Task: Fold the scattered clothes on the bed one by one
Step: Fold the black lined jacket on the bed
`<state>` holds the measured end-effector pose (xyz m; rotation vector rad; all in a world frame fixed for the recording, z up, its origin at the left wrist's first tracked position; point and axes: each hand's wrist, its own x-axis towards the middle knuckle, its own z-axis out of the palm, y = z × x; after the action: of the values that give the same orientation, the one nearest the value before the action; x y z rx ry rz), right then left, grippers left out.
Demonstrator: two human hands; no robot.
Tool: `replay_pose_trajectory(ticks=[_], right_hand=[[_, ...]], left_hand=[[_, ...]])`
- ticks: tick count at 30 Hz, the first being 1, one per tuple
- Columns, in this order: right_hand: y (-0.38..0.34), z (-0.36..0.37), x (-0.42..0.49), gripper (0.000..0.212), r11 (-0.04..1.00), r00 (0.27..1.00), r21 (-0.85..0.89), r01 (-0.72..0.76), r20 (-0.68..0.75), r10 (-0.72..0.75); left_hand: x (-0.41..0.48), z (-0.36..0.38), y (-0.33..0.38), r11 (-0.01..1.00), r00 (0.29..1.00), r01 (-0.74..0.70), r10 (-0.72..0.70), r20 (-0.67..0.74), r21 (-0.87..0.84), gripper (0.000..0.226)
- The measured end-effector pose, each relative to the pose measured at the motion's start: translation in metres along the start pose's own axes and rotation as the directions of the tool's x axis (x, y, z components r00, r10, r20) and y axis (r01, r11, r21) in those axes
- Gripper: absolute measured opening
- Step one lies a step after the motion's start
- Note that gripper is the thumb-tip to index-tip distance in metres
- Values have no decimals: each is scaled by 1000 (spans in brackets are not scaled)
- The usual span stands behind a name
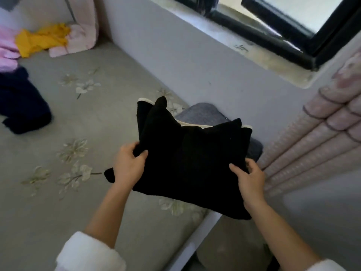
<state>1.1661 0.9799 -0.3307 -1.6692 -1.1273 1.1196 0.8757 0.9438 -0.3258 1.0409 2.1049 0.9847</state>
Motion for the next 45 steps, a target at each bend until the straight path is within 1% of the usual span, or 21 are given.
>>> replay_pose_trajectory(ticks=[3,7,11,13,15,18,20,23,26,29,32,33,35,36,37,38,39,41,42,43,45], right_hand=[[0,-13,32,10,998,996,61,-9,-91,14],[10,-24,73,11,989,977,143,-21,-209,51],[35,-26,113,32,986,944,153,-74,-309,119],[47,-22,129,39,983,926,154,-96,-349,145],[59,-17,143,43,981,911,152,-119,-375,169],[81,-14,159,45,975,897,136,-173,-388,213],[100,-15,169,44,958,884,118,-260,-370,285],[125,-19,180,48,911,857,63,-408,-319,405],[131,-21,186,52,903,864,17,-429,-282,416],[129,-20,191,49,915,854,20,-404,-349,385],[128,-15,193,52,896,841,-68,-439,-383,383],[130,-13,192,55,876,847,-146,-459,-370,382],[127,-7,184,65,778,877,-424,-464,-342,337],[122,-2,178,69,727,914,-561,-396,-315,254],[115,3,172,72,708,960,-653,-268,-242,141],[109,9,167,73,700,992,-704,-116,-116,47],[103,15,163,73,688,999,-725,27,48,11],[102,23,161,75,644,932,-746,170,335,141],[105,25,163,78,601,884,-774,199,407,231],[109,25,167,81,540,857,-808,236,435,276],[116,26,173,86,406,859,-861,306,433,273]], left_hand=[[37,31,39,992,990,-121,118,79,28,12],[88,70,84,974,960,-221,207,186,57,12],[138,109,117,942,937,-307,274,217,138,13],[158,128,129,936,939,-305,265,219,177,10],[176,147,139,939,954,-270,231,191,212,10],[206,174,143,929,978,-208,206,38,308,14],[220,188,134,880,984,-163,180,4,446,31],[222,210,106,808,973,-184,70,219,559,54],[204,240,77,808,915,-187,-62,398,558,62],[176,267,58,806,859,-82,-241,452,586,74],[160,279,47,786,868,-69,-256,425,615,78],[158,280,45,775,874,-78,-250,417,627,78],[153,280,43,771,885,-97,-222,409,630,79],[150,280,42,779,886,-114,-201,418,616,81],[147,279,40,791,880,-135,-180,439,596,84],[144,278,37,803,869,-156,-164,466,575,88],[142,277,32,810,858,-175,-154,490,560,92],[142,273,23,796,839,-203,-158,520,570,99],[144,272,19,782,829,-214,-171,532,585,101],[147,271,17,771,816,-222,-188,546,597,103],[152,268,19,763,795,-235,-206,571,603,103]])
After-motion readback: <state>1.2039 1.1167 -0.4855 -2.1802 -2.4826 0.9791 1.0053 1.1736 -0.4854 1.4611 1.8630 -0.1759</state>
